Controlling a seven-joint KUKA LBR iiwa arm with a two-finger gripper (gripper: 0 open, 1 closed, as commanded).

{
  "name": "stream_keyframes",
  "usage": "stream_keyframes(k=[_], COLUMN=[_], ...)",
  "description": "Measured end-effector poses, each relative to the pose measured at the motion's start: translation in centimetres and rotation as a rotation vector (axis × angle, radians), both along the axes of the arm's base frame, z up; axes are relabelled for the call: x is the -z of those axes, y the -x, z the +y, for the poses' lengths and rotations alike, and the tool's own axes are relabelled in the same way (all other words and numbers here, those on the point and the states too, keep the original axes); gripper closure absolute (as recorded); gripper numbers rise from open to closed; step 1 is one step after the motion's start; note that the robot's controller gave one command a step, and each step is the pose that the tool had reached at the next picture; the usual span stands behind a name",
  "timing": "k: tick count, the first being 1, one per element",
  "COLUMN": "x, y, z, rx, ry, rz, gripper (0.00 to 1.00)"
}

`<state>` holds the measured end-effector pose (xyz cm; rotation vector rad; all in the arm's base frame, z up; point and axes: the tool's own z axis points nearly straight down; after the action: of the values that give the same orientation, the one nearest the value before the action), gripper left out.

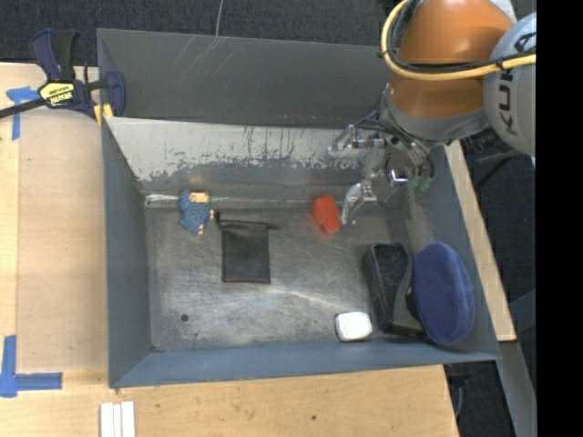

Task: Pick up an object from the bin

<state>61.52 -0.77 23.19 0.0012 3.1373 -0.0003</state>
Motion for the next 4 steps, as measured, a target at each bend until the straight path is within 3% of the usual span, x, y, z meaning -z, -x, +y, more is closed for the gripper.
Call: stream_keyframes(k=[1, 2, 3, 4], x=[13.9, 15.6, 15.2, -2.0], y=[0.5, 5.5, 5.1, 5.5], z=[3.4, 14.4, 14.7, 14.9], rx=[-0.668, -0.803, -0.798, -0.831], ry=[0.000, 0.007, 0.000, 0.004], rz=[0.006, -0.010, -0.032, -0.009], gripper=[0.00, 0.00, 1.00, 1.00])
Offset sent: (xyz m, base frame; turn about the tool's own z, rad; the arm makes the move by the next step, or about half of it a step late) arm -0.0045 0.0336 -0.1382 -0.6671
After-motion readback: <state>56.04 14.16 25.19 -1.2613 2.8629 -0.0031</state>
